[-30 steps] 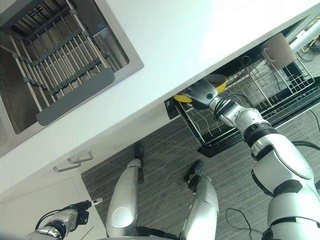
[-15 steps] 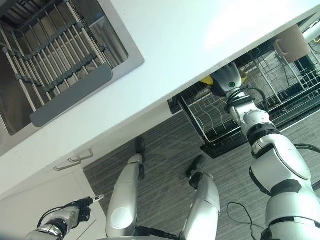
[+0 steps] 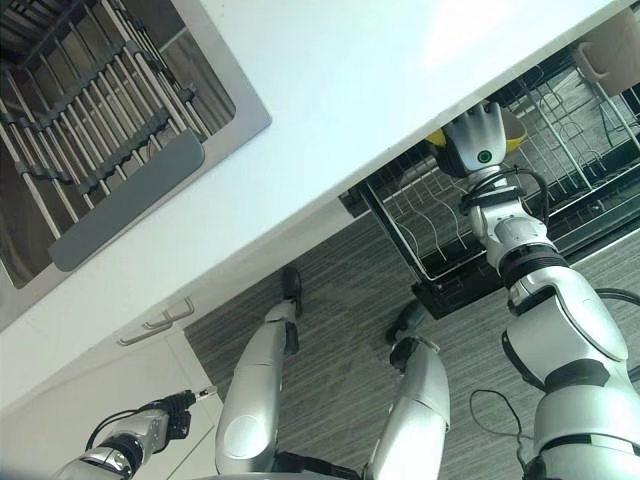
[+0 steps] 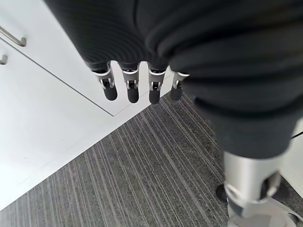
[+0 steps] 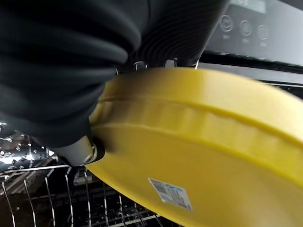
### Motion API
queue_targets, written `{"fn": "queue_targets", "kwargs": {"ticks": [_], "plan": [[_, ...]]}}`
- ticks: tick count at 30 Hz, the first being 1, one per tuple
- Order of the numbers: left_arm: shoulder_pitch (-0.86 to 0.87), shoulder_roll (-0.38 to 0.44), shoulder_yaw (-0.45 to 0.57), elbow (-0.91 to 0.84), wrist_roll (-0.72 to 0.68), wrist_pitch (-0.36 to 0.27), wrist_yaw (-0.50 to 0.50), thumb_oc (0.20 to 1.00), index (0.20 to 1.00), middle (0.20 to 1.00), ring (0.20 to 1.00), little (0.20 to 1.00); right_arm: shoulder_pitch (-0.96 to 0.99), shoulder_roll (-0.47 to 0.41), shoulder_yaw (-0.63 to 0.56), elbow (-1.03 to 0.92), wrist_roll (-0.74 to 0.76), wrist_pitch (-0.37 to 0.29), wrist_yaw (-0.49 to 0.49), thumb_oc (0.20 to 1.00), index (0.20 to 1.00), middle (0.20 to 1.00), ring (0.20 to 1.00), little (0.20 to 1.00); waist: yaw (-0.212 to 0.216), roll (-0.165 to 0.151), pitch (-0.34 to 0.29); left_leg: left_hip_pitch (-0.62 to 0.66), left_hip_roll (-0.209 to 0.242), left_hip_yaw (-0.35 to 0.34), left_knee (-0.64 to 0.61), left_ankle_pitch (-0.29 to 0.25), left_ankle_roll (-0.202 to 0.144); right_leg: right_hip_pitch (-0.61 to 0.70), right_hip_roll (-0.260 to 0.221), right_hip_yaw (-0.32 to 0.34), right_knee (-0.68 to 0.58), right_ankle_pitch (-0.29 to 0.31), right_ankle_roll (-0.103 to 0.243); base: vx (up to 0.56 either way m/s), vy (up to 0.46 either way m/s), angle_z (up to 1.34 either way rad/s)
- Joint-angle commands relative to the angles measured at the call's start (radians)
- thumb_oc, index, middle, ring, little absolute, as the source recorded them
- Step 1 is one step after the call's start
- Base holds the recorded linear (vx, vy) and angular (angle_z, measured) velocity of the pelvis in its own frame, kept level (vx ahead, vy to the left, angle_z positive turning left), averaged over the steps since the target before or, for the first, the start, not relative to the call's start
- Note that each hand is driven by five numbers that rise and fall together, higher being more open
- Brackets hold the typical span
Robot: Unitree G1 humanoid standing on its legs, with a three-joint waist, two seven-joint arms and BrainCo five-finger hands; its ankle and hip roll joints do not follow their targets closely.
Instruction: Place the dishes in the dishwasher.
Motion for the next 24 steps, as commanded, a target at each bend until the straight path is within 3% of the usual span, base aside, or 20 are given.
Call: {"fn": "queue_targets", "kwargs": {"ticks": [1,10,11,12,16,17,18,19,21,22,24], "plan": [[0.006,0.003,-0.047,0.023,-0.007,0.014,0.014,1.000,1.000,1.000,1.000,1.000,-0.101,-0.040,0.000,-0.029,-0.054,-0.009,-0.103,0.200,0.200,0.200,0.200,0.200,0.012,0.005,-0.014,-0.028,-0.034,-0.009,0.076,-0.130,0.031,0.000,-0.015,-0.008,0.037,-0.060,0.051,0.00,0.000,0.00],[0.009,-0.001,-0.069,0.013,-0.005,0.012,0.022,1.000,1.000,1.000,1.000,1.000,-0.157,-0.045,0.021,-0.038,-0.065,-0.003,-0.091,0.200,0.200,0.200,0.200,0.200,0.022,0.011,-0.014,-0.066,-0.039,-0.012,0.068,-0.118,0.024,-0.035,-0.021,-0.016,0.040,-0.053,0.053,0.00,-0.005,0.00],[0.006,0.001,-0.076,0.001,-0.019,-0.002,0.032,1.000,1.000,1.000,1.000,1.000,-0.174,-0.035,0.043,-0.041,-0.013,0.046,-0.098,0.200,0.200,0.200,0.200,0.200,0.031,0.022,-0.014,-0.101,-0.040,-0.010,0.062,-0.110,0.024,-0.064,-0.033,-0.024,0.049,-0.053,0.054,0.00,0.000,0.00],[0.004,0.000,-0.086,-0.002,-0.017,0.001,0.032,1.000,1.000,1.000,1.000,1.000,-0.187,-0.028,0.036,-0.029,-0.023,0.045,-0.093,0.200,0.200,0.200,0.200,0.200,0.034,0.030,-0.014,-0.113,-0.043,-0.010,0.059,-0.106,0.024,-0.078,-0.037,-0.025,0.053,-0.050,0.056,0.00,0.000,0.00],[0.008,-0.012,-0.102,-0.005,-0.013,0.017,0.032,1.000,1.000,1.000,1.000,1.000,-0.201,-0.009,0.044,-0.014,0.005,0.027,-0.010,0.200,0.200,0.200,0.200,0.200,0.041,0.044,-0.014,-0.127,-0.050,-0.008,0.045,-0.098,0.018,-0.095,-0.038,-0.023,0.051,-0.049,0.058,0.01,0.035,0.04],[0.013,-0.016,-0.109,-0.006,-0.018,0.016,0.031,1.000,1.000,1.000,1.000,1.000,-0.188,0.008,0.047,-0.007,0.104,-0.026,0.093,0.200,0.200,0.200,0.200,0.200,0.044,0.049,-0.014,-0.135,-0.051,-0.009,0.039,-0.096,0.017,-0.103,-0.038,-0.022,0.050,-0.049,0.059,0.02,0.036,0.04],[0.011,-0.021,-0.109,-0.004,-0.015,0.014,0.029,1.000,1.000,1.000,1.000,1.000,-0.176,0.032,0.040,0.003,0.169,-0.044,0.207,0.570,0.570,0.570,0.570,0.570,0.046,0.051,-0.014,-0.138,-0.052,-0.007,0.034,-0.096,0.016,-0.105,-0.038,-0.024,0.047,-0.050,0.059,0.02,0.023,0.04],[0.010,-0.024,-0.107,-0.003,-0.010,0.009,0.027,1.000,1.000,1.000,1.000,1.000,-0.162,0.055,0.032,0.020,0.232,-0.039,0.332,1.000,1.000,1.000,1.000,1.000,0.049,0.054,-0.014,-0.141,-0.052,-0.005,0.030,-0.095,0.016,-0.108,-0.038,-0.025,0.047,-0.052,0.058,0.02,0.007,0.06],[0.005,-0.025,-0.101,-0.006,-0.008,0.013,0.026,1.000,1.000,1.000,1.000,1.000,-0.111,0.083,0.009,0.037,0.350,-0.008,0.409,1.000,1.000,1.000,1.000,1.000,0.047,0.055,-0.014,-0.146,-0.052,-0.005,0.024,-0.092,0.018,-0.114,-0.037,-0.023,0.045,-0.050,0.057,0.01,0.001,0.02],[0.004,-0.025,-0.102,-0.005,-0.010,0.011,0.025,1.000,1.000,1.000,1.000,1.000,-0.105,0.089,0.002,0.044,0.373,0.000,0.423,1.000,1.000,1.000,1.000,1.000,0.047,0.056,-0.014,-0.147,-0.052,-0.004,0.025,-0.093,0.019,-0.115,-0.038,-0.023,0.045,-0.050,0.057,0.00,0.000,0.00],[-0.002,-0.022,-0.101,-0.006,-0.007,0.008,0.013,1.000,1.000,1.000,1.000,1.000,-0.088,0.116,-0.034,0.078,0.380,0.021,0.540,1.000,1.000,1.000,1.000,1.000,0.047,0.063,-0.014,-0.153,-0.051,-0.001,0.023,-0.092,0.021,-0.124,-0.040,-0.021,0.049,-0.050,0.055,0.01,0.005,0.02]]}}
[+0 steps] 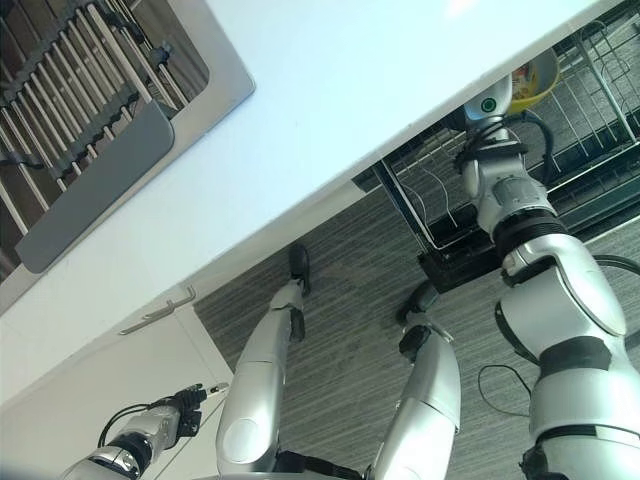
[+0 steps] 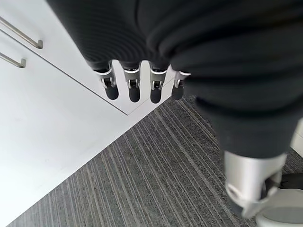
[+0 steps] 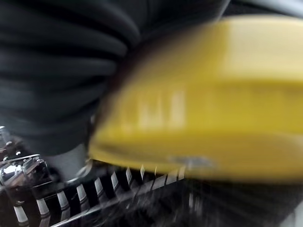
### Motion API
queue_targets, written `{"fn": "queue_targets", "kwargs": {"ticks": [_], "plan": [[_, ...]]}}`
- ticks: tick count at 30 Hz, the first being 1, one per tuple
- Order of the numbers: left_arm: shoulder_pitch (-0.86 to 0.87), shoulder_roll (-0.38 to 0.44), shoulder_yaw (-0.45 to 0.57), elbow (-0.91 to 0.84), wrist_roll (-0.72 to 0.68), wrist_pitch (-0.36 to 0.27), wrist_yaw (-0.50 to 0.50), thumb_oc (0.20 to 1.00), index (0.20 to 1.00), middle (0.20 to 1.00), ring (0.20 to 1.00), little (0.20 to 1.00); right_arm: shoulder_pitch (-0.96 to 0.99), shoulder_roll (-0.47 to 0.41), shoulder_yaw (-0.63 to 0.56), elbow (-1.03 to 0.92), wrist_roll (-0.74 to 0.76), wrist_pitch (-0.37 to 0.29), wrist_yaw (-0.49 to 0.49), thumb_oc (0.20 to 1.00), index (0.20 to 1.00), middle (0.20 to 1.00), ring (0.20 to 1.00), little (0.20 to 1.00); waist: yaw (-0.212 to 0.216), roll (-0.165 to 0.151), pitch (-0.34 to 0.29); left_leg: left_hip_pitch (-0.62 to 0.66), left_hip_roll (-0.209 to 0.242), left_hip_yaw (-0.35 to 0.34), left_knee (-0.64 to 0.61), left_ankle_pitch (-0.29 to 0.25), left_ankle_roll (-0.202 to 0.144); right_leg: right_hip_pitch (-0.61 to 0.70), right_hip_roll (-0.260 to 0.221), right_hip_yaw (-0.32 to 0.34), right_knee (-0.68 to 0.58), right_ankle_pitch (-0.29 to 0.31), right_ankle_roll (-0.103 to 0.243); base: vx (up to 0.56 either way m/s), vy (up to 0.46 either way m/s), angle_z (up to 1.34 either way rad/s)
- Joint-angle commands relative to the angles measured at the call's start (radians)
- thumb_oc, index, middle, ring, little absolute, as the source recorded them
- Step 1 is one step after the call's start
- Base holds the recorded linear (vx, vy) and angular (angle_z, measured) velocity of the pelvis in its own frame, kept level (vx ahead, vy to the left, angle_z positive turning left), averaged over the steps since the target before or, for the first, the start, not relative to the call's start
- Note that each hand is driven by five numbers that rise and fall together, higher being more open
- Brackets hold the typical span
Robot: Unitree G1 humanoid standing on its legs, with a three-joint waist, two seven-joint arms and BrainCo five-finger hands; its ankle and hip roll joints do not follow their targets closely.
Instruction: Place the dishes in the dishwasher.
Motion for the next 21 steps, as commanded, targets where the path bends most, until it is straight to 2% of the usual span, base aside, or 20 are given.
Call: {"fn": "queue_targets", "kwargs": {"ticks": [1,2,7,13,15,16,17,18,19,20,21], "plan": [[-0.002,0.006,-0.048,0.027,-0.004,0.024,-0.007,1.000,1.000,1.000,1.000,1.000,0.069,0.029,-0.001,0.071,0.087,0.025,0.265,1.000,1.000,1.000,1.000,1.000,0.035,0.042,-0.019,-0.031,-0.036,0.004,0.042,-0.118,0.013,0.002,-0.022,-0.016,0.034,-0.052,0.068,0.02,0.012,0.04],[-0.006,0.015,-0.049,0.017,-0.018,0.034,-0.008,1.000,1.000,1.000,1.000,1.000,0.092,0.038,-0.011,0.082,0.122,0.081,0.342,1.000,1.000,1.000,1.000,1.000,0.031,0.040,-0.019,-0.033,-0.033,0.008,0.034,-0.111,0.014,-0.001,-0.020,-0.016,0.025,-0.043,0.070,0.02,0.010,0.04],[0.002,0.018,-0.046,0.018,-0.023,0.031,-0.011,1.000,1.000,1.000,1.000,1.000,0.106,0.050,-0.047,0.080,0.186,0.110,0.378,1.000,1.000,1.000,1.000,1.000,0.029,0.039,-0.019,-0.034,-0.028,0.010,0.032,-0.107,0.013,-0.005,-0.017,-0.013,0.027,-0.039,0.072,0.01,0.002,0.01],[0.009,0.006,-0.041,0.018,-0.022,0.032,-0.005,1.000,1.000,1.000,1.000,1.000,0.120,0.059,-0.086,0.074,0.191,0.097,0.309,1.000,1.000,1.000,1.000,1.000,0.026,0.040,-0.019,-0.027,-0.028,0.014,0.030,-0.104,0.013,0.002,-0.013,-0.011,0.024,-0.038,0.072,0.00,0.004,0.01],[0.013,0.006,-0.041,0.012,-0.025,0.036,-0.003,1.000,1.000,1.000,1.000,1.000,0.127,0.055,-0.096,0.068,0.194,0.113,0.259,1.000,1.000,1.000,1.000,1.000,0.024,0.042,-0.019,-0.021,-0.028,0.016,0.028,-0.103,0.013,0.004,-0.013,-0.009,0.024,-0.037,0.073,0.00,0.009,0.02],[0.017,-0.001,-0.041,0.007,-0.024,0.037,0.004,1.000,1.000,1.000,1.000,1.000,0.142,0.048,-0.100,0.057,0.277,0.167,0.177,1.000,1.000,1.000,1.000,1.000,0.021,0.042,-0.019,-0.015,-0.029,0.016,0.028,-0.106,0.016,0.010,-0.010,-0.006,0.020,-0.037,0.072,0.01,0.044,0.04],[0.027,-0.011,-0.062,0.003,-0.045,0.046,0.015,1.000,1.000,1.000,1.000,1.000,0.149,0.080,-0.201,0.041,0.815,0.212,0.134,1.000,1.000,1.000,1.000,1.000,0.013,0.046,-0.019,-0.002,-0.028,0.018,0.029,-0.109,0.016,0.018,-0.005,0.003,0.020,-0.037,0.067,0.00,0.077,0.04],[0.033,-0.016,-0.068,0.002,-0.058,0.052,0.016,1.000,1.000,1.000,1.000,1.000,0.149,0.125,-0.274,0.030,0.900,0.218,0.153,1.000,1.000,1.000,1.000,1.000,0.010,0.047,-0.019,0.008,-0.026,0.023,0.029,-0.113,0.013,0.022,0.000,0.012,0.019,-0.041,0.066,-0.01,0.144,0.00],[0.036,-0.027,-0.058,0.006,-0.070,0.057,0.010,1.000,1.000,1.000,1.000,1.000,0.171,0.178,-0.337,-0.004,0.905,0.188,0.149,1.000,1.000,1.000,1.000,1.000,-0.001,0.046,-0.019,0.027,-0.022,0.035,0.026,-0.113,0.010,0.035,0.007,0.021,0.013,-0.044,0.065,-0.01,0.161,-0.16],[0.043,-0.039,-0.053,0.010,-0.081,0.050,0.014,1.000,1.000,1.000,1.000,1.000,0.197,0.201,-0.358,-0.031,0.957,0.148,0.107,1.000,1.000,1.000,1.000,1.000,-0.011,0.041,-0.019,0.045,-0.020,0.044,0.023,-0.115,0.009,0.048,0.014,0.027,0.007,-0.048,0.062,-0.01,0.194,-0.27],[0.054,-0.062,-0.047,0.024,-0.092,0.030,0.021,1.000,1.000,1.000,1.000,1.000,0.241,0.235,-0.401,-0.067,1.063,0.073,0.086,1.000,1.000,1.000,1.000,1.000,-0.028,0.035,-0.019,0.075,-0.018,0.058,0.024,-0.122,0.011,0.069,0.022,0.040,0.005,-0.055,0.058,0.00,0.196,-0.33]]}}
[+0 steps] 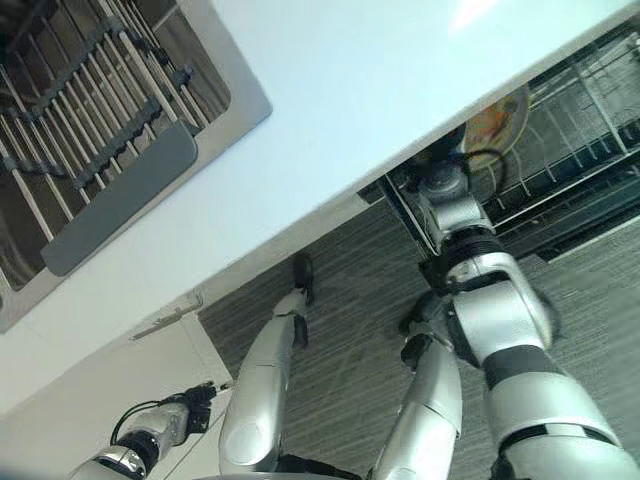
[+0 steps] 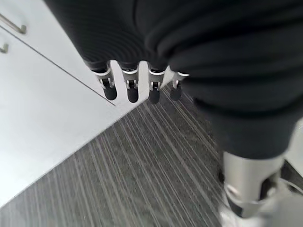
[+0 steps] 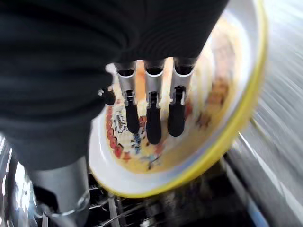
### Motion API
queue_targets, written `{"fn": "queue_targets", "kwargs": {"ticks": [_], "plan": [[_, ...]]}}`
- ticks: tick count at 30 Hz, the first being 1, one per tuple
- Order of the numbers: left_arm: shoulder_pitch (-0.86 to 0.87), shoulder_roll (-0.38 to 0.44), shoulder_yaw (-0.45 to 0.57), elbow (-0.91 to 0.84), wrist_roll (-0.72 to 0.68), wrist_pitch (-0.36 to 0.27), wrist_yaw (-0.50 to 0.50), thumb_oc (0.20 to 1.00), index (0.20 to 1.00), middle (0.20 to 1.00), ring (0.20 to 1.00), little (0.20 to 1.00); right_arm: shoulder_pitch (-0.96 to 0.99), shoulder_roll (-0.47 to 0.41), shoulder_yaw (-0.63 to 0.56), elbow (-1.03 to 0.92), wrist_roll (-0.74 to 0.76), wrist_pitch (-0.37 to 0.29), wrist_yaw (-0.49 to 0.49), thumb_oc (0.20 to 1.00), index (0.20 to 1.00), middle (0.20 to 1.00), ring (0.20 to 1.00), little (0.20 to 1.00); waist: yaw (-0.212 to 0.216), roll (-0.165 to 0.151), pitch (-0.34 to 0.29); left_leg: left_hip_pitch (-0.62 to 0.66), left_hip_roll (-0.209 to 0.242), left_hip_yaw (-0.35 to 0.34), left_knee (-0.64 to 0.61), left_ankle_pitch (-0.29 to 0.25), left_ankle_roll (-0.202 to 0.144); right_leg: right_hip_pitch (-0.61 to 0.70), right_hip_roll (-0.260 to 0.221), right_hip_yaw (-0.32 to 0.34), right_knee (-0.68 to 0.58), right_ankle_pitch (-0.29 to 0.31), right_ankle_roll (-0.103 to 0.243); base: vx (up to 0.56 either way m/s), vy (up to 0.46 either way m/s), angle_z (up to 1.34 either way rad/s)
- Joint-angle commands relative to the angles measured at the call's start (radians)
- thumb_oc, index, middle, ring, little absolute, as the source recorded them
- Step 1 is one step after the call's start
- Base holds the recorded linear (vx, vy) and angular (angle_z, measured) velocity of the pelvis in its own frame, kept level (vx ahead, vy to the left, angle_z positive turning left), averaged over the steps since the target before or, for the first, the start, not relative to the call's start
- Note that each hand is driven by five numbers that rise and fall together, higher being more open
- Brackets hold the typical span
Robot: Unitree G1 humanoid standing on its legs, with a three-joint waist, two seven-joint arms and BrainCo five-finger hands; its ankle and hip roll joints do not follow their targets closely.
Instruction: Place the dishes in the dishwasher.
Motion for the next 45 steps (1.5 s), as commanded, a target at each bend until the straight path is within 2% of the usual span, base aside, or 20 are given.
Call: {"fn": "queue_targets", "kwargs": {"ticks": [1,2,3,6,7,8,10,15,16,20,25,26,29,30,33,36,37,40,42,45], "plan": [[0.060,-0.022,-0.017,0.080,-0.061,-0.015,0.032,1.000,1.000,1.000,1.000,1.000,0.115,-0.035,0.040,0.019,0.257,-0.133,-0.093,1.000,1.000,1.000,1.000,1.000,-0.005,0.018,0.020,0.047,-0.007,0.047,0.014,-0.116,-0.001,0.020,0.022,0.034,0.056,-0.093,0.032,0.00,0.235,-0.30],[0.075,-0.042,-0.012,0.087,-0.075,-0.023,0.041,1.000,1.000,1.000,1.000,1.000,0.156,-0.023,-0.002,-0.016,0.280,-0.238,-0.103,1.000,1.000,1.000,1.000,1.000,-0.025,0.018,0.020,0.081,-0.005,0.061,0.016,-0.124,-0.001,0.046,0.027,0.047,0.060,-0.103,0.029,0.03,0.282,-0.29],[0.086,-0.052,-0.012,0.111,-0.102,-0.018,0.029,1.000,1.000,1.000,1.000,1.000,0.225,0.032,-0.036,-0.088,0.358,-0.226,0.016,1.000,1.000,1.000,1.000,1.000,-0.057,0.016,0.020,0.138,-0.005,0.082,0.017,-0.132,-0.004,0.083,0.034,0.064,0.061,-0.110,0.027,0.04,0.260,-0.28],[0.100,-0.069,0.001,0.130,-0.139,-0.036,0.021,1.000,1.000,1.000,1.000,1.000,0.330,0.110,-0.010,-0.174,0.354,-0.310,0.059,1.000,1.000,1.000,1.000,1.000,-0.095,0.000,0.020,0.222,0.002,0.131,-0.001,-0.138,-0.004,0.153,0.035,0.069,0.013,-0.098,0.034,0.01,0.136,-0.37],[0.114,-0.080,0.014,0.138,-0.148,-0.040,0.020,1.000,1.000,1.000,1.000,1.000,0.391,0.132,0.003,-0.210,0.360,-0.318,0.128,1.000,1.000,1.000,1.000,1.000,-0.113,-0.009,0.020,0.261,0.012,0.149,-0.002,-0.144,-0.006,0.188,0.030,0.070,0.008,-0.100,0.033,0.03,0.098,-0.42],[0.119,-0.085,0.018,0.146,-0.154,-0.041,0.019,1.000,1.000,1.000,1.000,1.000,0.425,0.147,0.018,-0.245,0.341,-0.310,0.148,1.000,1.000,1.000,1.000,1.000,-0.126,-0.011,0.020,0.289,0.014,0.157,-0.004,-0.147,-0.005,0.213,0.030,0.072,0.005,-0.104,0.032,0.06,0.125,-0.21],[0.137,-0.091,0.031,0.156,-0.166,-0.037,0.021,1.000,1.000,1.000,1.000,1.000,0.486,0.165,0.062,-0.299,0.200,-0.340,0.205,1.000,1.000,1.000,1.000,1.000,-0.148,-0.017,0.020,0.364,0.015,0.178,-0.023,-0.149,-0.006,0.284,0.032,0.068,-0.024,-0.104,0.030,0.07,0.087,-0.23],[0.182,-0.092,0.081,0.171,-0.176,-0.021,0.028,1.000,1.000,1.000,1.000,1.000,0.540,0.163,0.106,-0.336,0.179,-0.332,0.169,1.000,1.000,1.000,1.000,1.000,-0.167,-0.033,0.020,0.515,0.021,0.203,-0.077,-0.141,-0.015,0.456,0.046,0.041,-0.105,-0.100,0.023,0.07,0.009,-0.10],[0.201,-0.091,0.095,0.183,-0.177,-0.011,0.028,1.000,1.000,1.000,1.000,1.000,0.553,0.162,0.108,-0.341,0.225,-0.309,0.184,1.000,1.000,1.000,1.000,1.000,-0.168,-0.040,-0.020,0.564,0.022,0.210,-0.096,-0.141,-0.019,0.525,0.054,0.029,-0.155,-0.097,0.017,0.14,0.022,0.01],[0.216,-0.099,0.098,0.191,-0.193,-0.004,0.036,1.000,1.000,1.000,1.000,1.000,0.573,0.165,0.116,-0.366,0.263,-0.307,0.253,1.000,1.000,1.000,1.000,1.000,-0.173,-0.046,-0.066,0.609,0.022,0.214,-0.121,-0.134,-0.025,0.589,0.064,0.018,-0.205,-0.093,0.014,0.09,0.036,-0.02],[0.223,-0.104,0.105,0.185,-0.193,0.020,0.049,1.000,1.000,1.000,1.000,1.000,0.617,0.180,0.133,-0.446,0.305,-0.316,0.253,1.000,1.000,1.000,1.000,1.000,-0.178,-0.062,-0.134,0.652,0.018,0.208,-0.140,-0.130,-0.027,0.655,0.080,0.010,-0.247,-0.093,0.007,0.08,0.013,0.03],[0.228,-0.110,0.107,0.181,-0.192,0.032,0.059,1.000,1.000,1.000,1.000,1.000,0.632,0.182,0.132,-0.490,0.308,-0.321,0.253,1.000,1.000,1.000,1.000,1.000,-0.178,-0.069,-0.169,0.672,0.018,0.203,-0.145,-0.131,-0.025,0.690,0.090,0.004,-0.265,-0.096,0.003,0.14,-0.009,0.07],[0.237,-0.113,0.110,0.171,-0.188,0.030,0.067,1.000,1.000,1.000,1.000,1.000,0.645,0.171,0.122,-0.570,0.327,-0.332,0.274,1.000,1.000,1.000,1.000,1.000,-0.177,-0.077,-0.204,0.695,0.016,0.198,-0.150,-0.137,-0.020,0.727,0.099,-0.004,-0.289,-0.093,0.003,0.09,-0.013,0.02],[0.249,-0.111,0.118,0.167,-0.178,0.021,0.061,1.000,1.000,1.000,1.000,1.000,0.656,0.154,0.115,-0.641,0.377,-0.309,0.352,1.000,1.000,1.000,1.000,1.000,-0.175,-0.081,-0.222,0.703,0.015,0.194,-0.151,-0.141,-0.017,0.744,0.105,-0.006,-0.302,-0.093,0.003,0.06,-0.010,0.00],[0.270,-0.103,0.152,0.156,-0.167,0.010,0.039,1.000,1.000,1.000,1.000,1.000,0.723,0.091,0.084,-0.819,0.318,-0.322,0.394,1.000,1.000,1.000,1.000,1.000,-0.190,-0.091,-0.245,0.718,0.015,0.194,-0.159,-0.147,-0.013,0.765,0.116,-0.003,-0.332,-0.084,0.007,0.05,-0.011,-0.02],[0.286,-0.108,0.170,0.145,-0.148,0.010,0.032,1.000,1.000,1.000,1.000,1.000,0.803,0.027,0.023,-0.915,0.264,-0.351,0.343,1.000,1.000,1.000,1.000,1.000,-0.207,-0.096,-0.256,0.725,0.017,0.199,-0.166,-0.148,-0.013,0.771,0.120,0.001,-0.353,-0.073,0.013,0.01,-0.018,0.00],[0.299,-0.119,0.178,0.145,-0.151,-0.004,0.030,1.000,1.000,1.000,1.000,1.000,0.874,-0.011,-0.043,-0.949,0.221,-0.391,0.295,1.000,1.000,1.000,1.000,1.000,-0.223,-0.100,-0.263,0.726,0.022,0.208,-0.166,-0.152,-0.015,0.771,0.121,0.004,-0.367,-0.064,0.018,0.00,-0.048,-0.10],[0.313,-0.130,0.197,0.158,-0.151,-0.025,0.021,1.000,1.000,1.000,1.000,1.000,0.950,-0.035,-0.169,-0.940,0.168,-0.496,0.203,1.000,1.000,1.000,1.000,1.000,-0.245,-0.112,-0.269,0.729,0.026,0.220,-0.167,-0.160,-0.016,0.772,0.127,0.012,-0.388,-0.054,0.026,0.01,-0.081,-0.11],[0.318,-0.128,0.209,0.164,-0.128,-0.027,0.007,1.000,1.000,1.000,1.000,1.000,0.979,-0.047,-0.242,-0.913,0.117,-0.561,0.096,1.000,1.000,1.000,1.000,1.000,-0.254,-0.119,-0.272,0.730,0.027,0.223,-0.168,-0.164,-0.017,0.773,0.132,0.015,-0.395,-0.052,0.029,0.00,-0.091,-0.23],[0.325,-0.123,0.220,0.179,-0.099,-0.044,-0.014,1.000,1.000,1.000,1.000,1.000,1.010,-0.047,-0.364,-0.852,0.185,-0.615,0.029,1.000,1.000,1.000,1.000,1.000,-0.264,-0.127,-0.274,0.731,0.027,0.226,-0.165,-0.174,-0.016,0.772,0.139,0.019,-0.401,-0.051,0.031,0.00,-0.083,-0.16]]}}
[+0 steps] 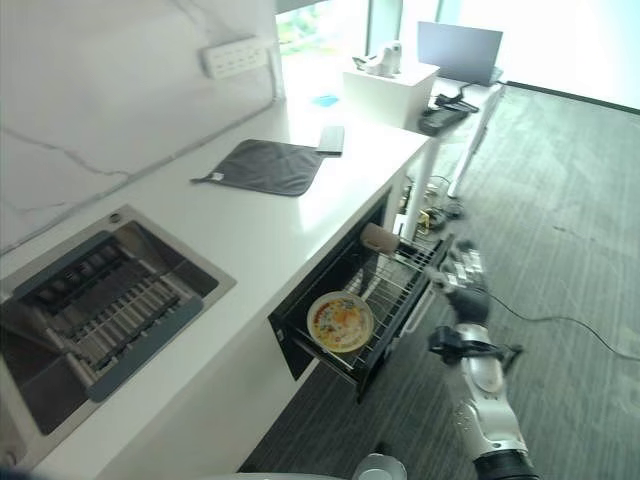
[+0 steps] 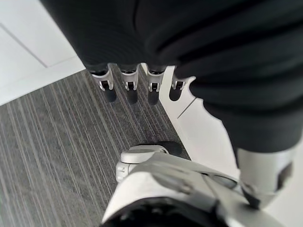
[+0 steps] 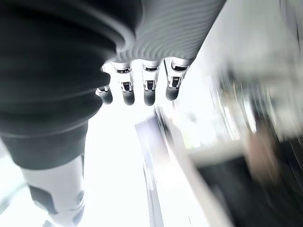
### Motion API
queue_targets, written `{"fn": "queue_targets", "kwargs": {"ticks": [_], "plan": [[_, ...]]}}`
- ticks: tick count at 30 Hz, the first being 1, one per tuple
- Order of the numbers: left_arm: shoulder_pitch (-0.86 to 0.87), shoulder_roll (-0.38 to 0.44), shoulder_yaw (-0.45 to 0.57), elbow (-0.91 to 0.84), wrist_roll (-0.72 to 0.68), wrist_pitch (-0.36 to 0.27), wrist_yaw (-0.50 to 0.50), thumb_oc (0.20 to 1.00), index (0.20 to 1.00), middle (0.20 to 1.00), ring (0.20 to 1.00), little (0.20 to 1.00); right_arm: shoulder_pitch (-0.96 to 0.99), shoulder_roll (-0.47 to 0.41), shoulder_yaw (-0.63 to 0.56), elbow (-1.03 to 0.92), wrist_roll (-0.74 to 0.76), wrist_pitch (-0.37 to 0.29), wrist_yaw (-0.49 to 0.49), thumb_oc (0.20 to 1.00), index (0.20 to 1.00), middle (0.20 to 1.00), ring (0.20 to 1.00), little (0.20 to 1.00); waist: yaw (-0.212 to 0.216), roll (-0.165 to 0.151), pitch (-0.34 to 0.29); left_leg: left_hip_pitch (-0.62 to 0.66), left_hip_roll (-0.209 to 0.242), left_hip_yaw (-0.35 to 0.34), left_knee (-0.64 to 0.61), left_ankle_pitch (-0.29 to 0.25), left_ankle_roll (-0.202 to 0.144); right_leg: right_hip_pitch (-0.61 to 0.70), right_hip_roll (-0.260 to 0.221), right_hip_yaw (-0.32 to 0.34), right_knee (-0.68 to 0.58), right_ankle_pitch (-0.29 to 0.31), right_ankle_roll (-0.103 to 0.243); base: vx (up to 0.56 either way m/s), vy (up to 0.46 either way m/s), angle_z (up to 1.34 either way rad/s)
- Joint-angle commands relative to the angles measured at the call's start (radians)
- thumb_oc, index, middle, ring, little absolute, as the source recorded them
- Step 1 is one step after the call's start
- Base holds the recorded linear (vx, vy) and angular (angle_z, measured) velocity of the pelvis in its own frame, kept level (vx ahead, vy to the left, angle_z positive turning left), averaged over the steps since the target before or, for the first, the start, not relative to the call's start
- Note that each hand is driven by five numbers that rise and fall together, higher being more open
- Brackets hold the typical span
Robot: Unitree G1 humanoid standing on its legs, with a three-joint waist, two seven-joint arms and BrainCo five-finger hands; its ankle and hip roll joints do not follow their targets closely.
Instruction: Place the dishes in the dishwasher.
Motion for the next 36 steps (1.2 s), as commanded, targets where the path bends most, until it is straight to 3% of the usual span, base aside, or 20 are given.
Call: {"fn": "queue_targets", "kwargs": {"ticks": [1,3,5,10,14,15,17,21,23,25,27,31,34,36], "plan": [[-0.069,-0.033,-0.013,0.030,0.053,-0.015,-0.058,1.000,1.000,1.000,1.000,1.000,-0.122,0.014,-0.081,-0.025,0.003,-0.159,-0.089,1.000,1.000,1.000,1.000,1.000,0.001,-0.018,0.078,0.009,0.003,0.012,0.096,-0.127,0.000,0.084,0.008,-0.055,0.047,-0.171,-0.038,0.02,-0.087,-0.10],[-0.079,-0.020,-0.014,0.040,0.060,-0.009,-0.073,1.000,1.000,1.000,1.000,1.000,-0.115,0.001,-0.130,0.029,-0.080,-0.182,-0.172,1.000,1.000,1.000,1.000,1.000,-0.001,-0.018,0.075,0.013,0.002,0.009,0.093,-0.130,0.000,0.085,0.011,-0.052,0.045,-0.172,-0.037,0.03,-0.064,-0.01],[-0.088,-0.013,-0.018,0.047,0.073,-0.004,-0.088,1.000,1.000,1.000,1.000,1.000,-0.111,-0.027,-0.163,0.090,-0.186,-0.162,-0.266,1.000,1.000,1.000,1.000,1.000,0.000,-0.016,0.072,0.019,0.000,0.006,0.089,-0.134,-0.001,0.087,0.014,-0.051,0.049,-0.177,-0.037,0.06,-0.059,0.00],[-0.104,0.004,-0.029,0.050,0.083,-0.003,-0.110,1.000,1.000,1.000,1.000,1.000,-0.081,-0.026,-0.213,0.226,-0.088,-0.168,-0.263,1.000,1.000,1.000,1.000,1.000,-0.002,-0.008,0.071,0.016,0.001,-0.005,0.097,-0.141,0.002,0.078,0.025,-0.043,0.099,-0.212,-0.049,0.08,-0.045,0.00],[-0.132,0.011,-0.066,0.044,0.058,0.011,-0.117,1.000,1.000,1.000,1.000,1.000,-0.086,0.014,-0.185,0.319,0.110,-0.144,-0.095,1.000,1.000,1.000,1.000,1.000,0.003,0.005,0.099,-0.022,-0.012,-0.033,0.160,-0.168,0.017,0.044,0.023,-0.036,0.181,-0.255,-0.072,0.02,-0.023,0.05],[-0.144,0.010,-0.076,0.036,0.043,-0.020,-0.104,1.000,1.000,1.000,1.000,1.000,-0.105,0.028,-0.162,0.348,0.211,-0.075,-0.028,1.000,1.000,1.000,1.000,1.000,0.008,0.012,0.125,-0.059,-0.027,-0.052,0.208,-0.191,0.027,0.004,0.010,-0.029,0.228,-0.271,-0.079,-0.11,0.000,0.15],[-0.167,0.013,-0.088,0.024,0.010,-0.036,-0.110,1.000,1.000,1.000,1.000,1.000,-0.150,0.018,-0.133,0.391,0.181,-0.048,-0.048,1.000,1.000,1.000,1.000,1.000,0.018,0.025,0.162,-0.101,-0.035,-0.070,0.239,-0.201,0.030,-0.045,-0.002,-0.022,0.274,-0.284,-0.083,-0.22,0.019,0.11],[-0.210,0.014,-0.114,0.009,-0.080,-0.053,-0.142,1.000,1.000,1.000,1.000,1.000,-0.279,-0.001,-0.086,0.498,0.328,-0.044,0.026,1.000,1.000,1.000,1.000,1.000,0.051,0.068,0.245,-0.206,-0.044,-0.102,0.301,-0.201,0.040,-0.169,-0.029,-0.009,0.419,-0.320,-0.092,-0.22,0.060,0.18],[-0.211,0.013,-0.116,0.000,-0.110,-0.057,-0.154,1.000,1.000,1.000,1.000,1.000,-0.315,0.003,-0.074,0.519,0.421,-0.020,0.077,1.000,1.000,1.000,1.000,1.000,0.063,0.082,0.266,-0.230,-0.053,-0.111,0.312,-0.197,0.044,-0.200,-0.039,-0.008,0.460,-0.331,-0.095,-0.08,0.046,0.25],[-0.209,0.012,-0.105,-0.018,-0.115,-0.071,-0.190,1.000,1.000,1.000,1.000,1.000,-0.369,0.029,-0.069,0.565,0.613,0.046,0.191,1.000,1.000,1.000,1.000,1.000,0.082,0.098,0.287,-0.259,-0.065,-0.121,0.321,-0.189,0.052,-0.239,-0.053,-0.008,0.516,-0.348,-0.099,-0.06,0.057,0.22],[-0.212,0.009,-0.106,-0.023,-0.094,-0.078,-0.211,1.000,1.000,1.000,1.000,1.000,-0.413,0.030,-0.070,0.613,0.624,0.076,0.249,1.000,1.000,1.000,1.000,1.000,0.099,0.107,0.296,-0.276,-0.073,-0.137,0.326,-0.183,0.052,-0.252,-0.059,-0.011,0.544,-0.361,-0.104,0.01,0.056,0.17],[-0.200,0.008,-0.112,-0.024,-0.110,-0.077,-0.258,1.000,1.000,1.000,1.000,1.000,-0.526,-0.051,-0.096,0.704,0.660,0.261,0.477,1.000,1.000,1.000,1.000,1.000,0.136,0.128,0.305,-0.277,-0.096,-0.162,0.297,-0.154,0.045,-0.253,-0.070,-0.026,0.561,-0.372,-0.106,0.05,0.089,0.31],[-0.174,0.051,-0.065,-0.049,-0.083,-0.033,-0.284,1.000,1.000,1.000,1.000,1.000,-0.595,-0.118,-0.061,0.667,0.588,0.375,0.698,1.000,1.000,1.000,1.000,1.000,0.169,0.109,0.301,-0.266,-0.091,-0.169,0.245,-0.119,0.035,-0.238,-0.074,-0.052,0.522,-0.351,-0.091,0.05,0.058,0.21],[-0.168,0.056,-0.059,-0.051,-0.084,-0.025,-0.284,1.000,1.000,1.000,1.000,1.000,-0.601,-0.126,-0.056,0.659,0.584,0.387,0.724,1.000,1.000,1.000,1.000,1.000,0.173,0.105,0.301,-0.262,-0.088,-0.170,0.239,-0.116,0.034,-0.233,-0.074,-0.055,0.515,-0.347,-0.089,0.04,0.018,0.09]]}}
